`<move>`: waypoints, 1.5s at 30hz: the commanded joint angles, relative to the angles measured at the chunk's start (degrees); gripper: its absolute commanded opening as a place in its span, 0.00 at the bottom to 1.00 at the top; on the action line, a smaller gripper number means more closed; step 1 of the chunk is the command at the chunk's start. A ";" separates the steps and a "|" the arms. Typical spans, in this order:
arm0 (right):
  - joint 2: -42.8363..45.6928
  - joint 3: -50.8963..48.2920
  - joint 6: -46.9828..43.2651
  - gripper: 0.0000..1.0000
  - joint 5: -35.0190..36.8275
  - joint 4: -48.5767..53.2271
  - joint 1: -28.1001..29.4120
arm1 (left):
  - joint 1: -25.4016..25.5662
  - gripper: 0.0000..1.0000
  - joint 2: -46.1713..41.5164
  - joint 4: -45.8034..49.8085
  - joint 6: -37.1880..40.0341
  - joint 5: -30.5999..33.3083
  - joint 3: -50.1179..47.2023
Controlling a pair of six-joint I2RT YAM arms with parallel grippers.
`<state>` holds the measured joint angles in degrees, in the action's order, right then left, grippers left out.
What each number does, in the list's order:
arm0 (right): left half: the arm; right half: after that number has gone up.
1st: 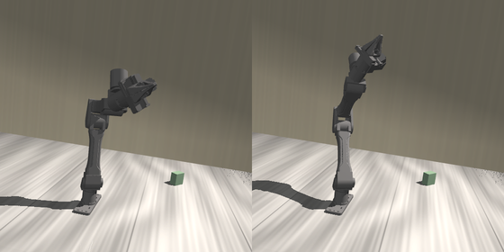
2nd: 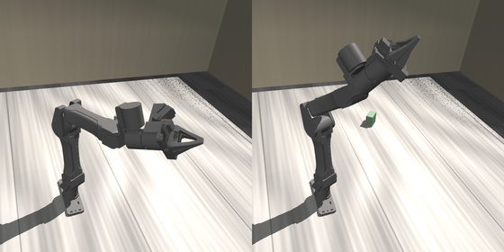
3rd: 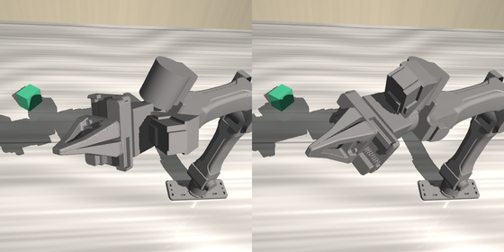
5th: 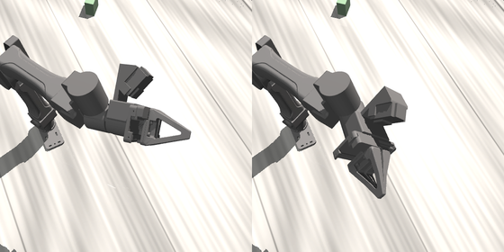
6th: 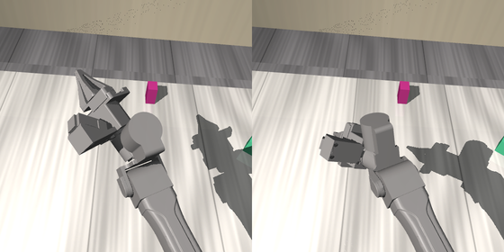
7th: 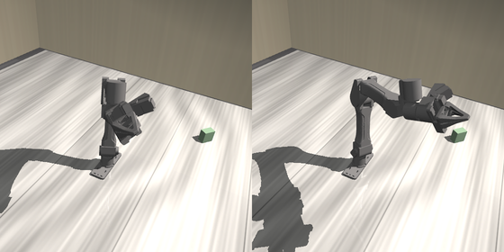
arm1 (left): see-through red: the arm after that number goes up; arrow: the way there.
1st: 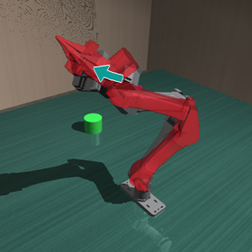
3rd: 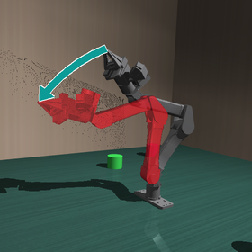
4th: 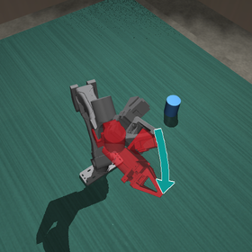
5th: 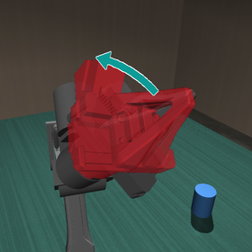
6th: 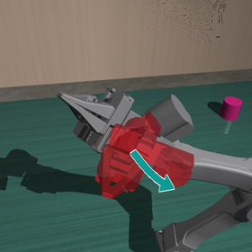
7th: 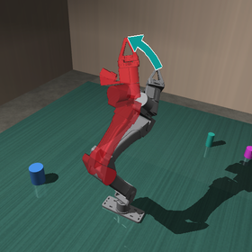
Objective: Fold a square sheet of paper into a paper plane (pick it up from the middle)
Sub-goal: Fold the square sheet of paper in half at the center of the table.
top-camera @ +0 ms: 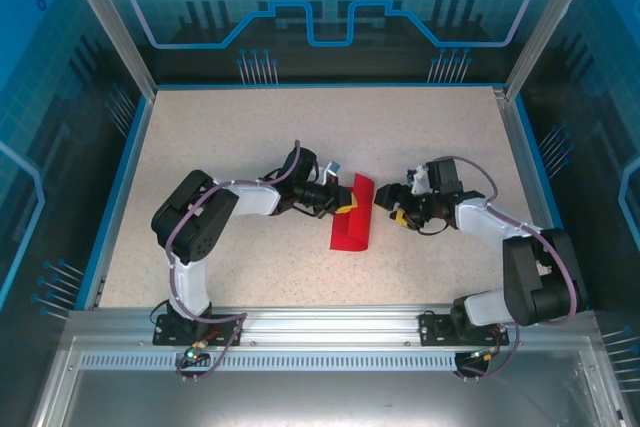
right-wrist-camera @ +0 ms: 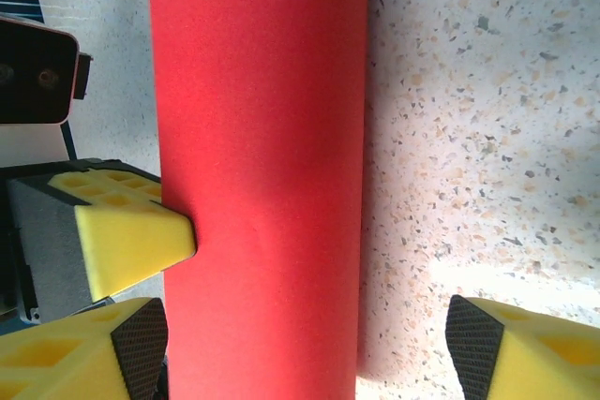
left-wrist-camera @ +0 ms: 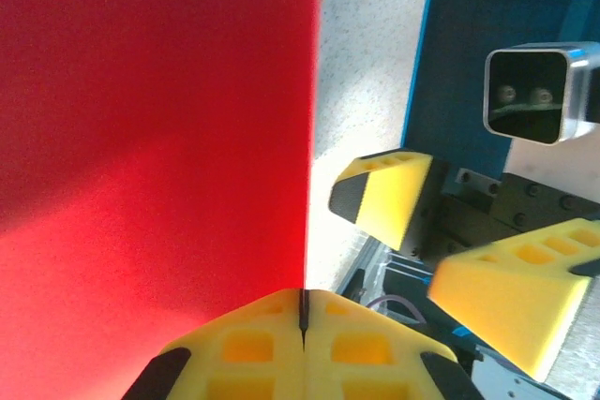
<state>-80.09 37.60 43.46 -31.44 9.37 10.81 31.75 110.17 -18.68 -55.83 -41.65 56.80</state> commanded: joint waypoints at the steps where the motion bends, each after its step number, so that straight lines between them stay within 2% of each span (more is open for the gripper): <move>1: 0.44 0.40 -1.54 0.82 -0.02 2.76 -0.54 | 0.33 0.00 -2.18 9.79 6.89 1.54 2.61; 6: 1.10 1.88 -2.41 0.83 1.15 4.48 0.95 | -1.31 0.00 -8.90 22.01 14.86 6.43 4.53; 10: 1.93 3.19 -2.42 0.84 3.42 6.48 2.44 | -6.89 0.00 -16.10 27.87 16.39 4.30 5.11; 15: 2.86 4.23 -2.09 0.84 5.76 8.03 3.66 | -13.20 0.00 -22.82 49.95 27.03 5.94 13.83; 18: 3.35 4.19 -1.50 0.84 7.22 8.12 4.13 | -13.64 0.00 -24.21 60.05 32.97 8.49 19.80; 21: 3.28 4.26 -0.97 0.85 7.81 7.95 4.38 | -13.19 0.00 -23.20 65.15 34.88 7.63 24.27; 28: 3.67 4.41 -0.75 0.85 8.26 8.09 4.88 | -5.59 0.00 -15.19 67.48 37.13 11.92 29.69; 34: 5.72 2.30 0.21 0.87 8.34 6.34 5.24 | -0.02 0.00 -8.03 57.92 32.96 11.24 28.78; 40: 5.44 0.51 1.96 0.87 5.97 0.83 7.03 | -0.03 0.00 -7.48 52.09 29.20 12.64 22.27; 45: 0.95 3.25 2.37 0.86 6.73 -1.03 11.07 | -0.97 0.00 -8.92 48.29 27.23 13.35 15.19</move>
<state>-76.60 38.94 44.99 -24.08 10.57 19.73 31.42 103.33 32.75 -26.17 -29.34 74.91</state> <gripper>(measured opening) 0.864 0.047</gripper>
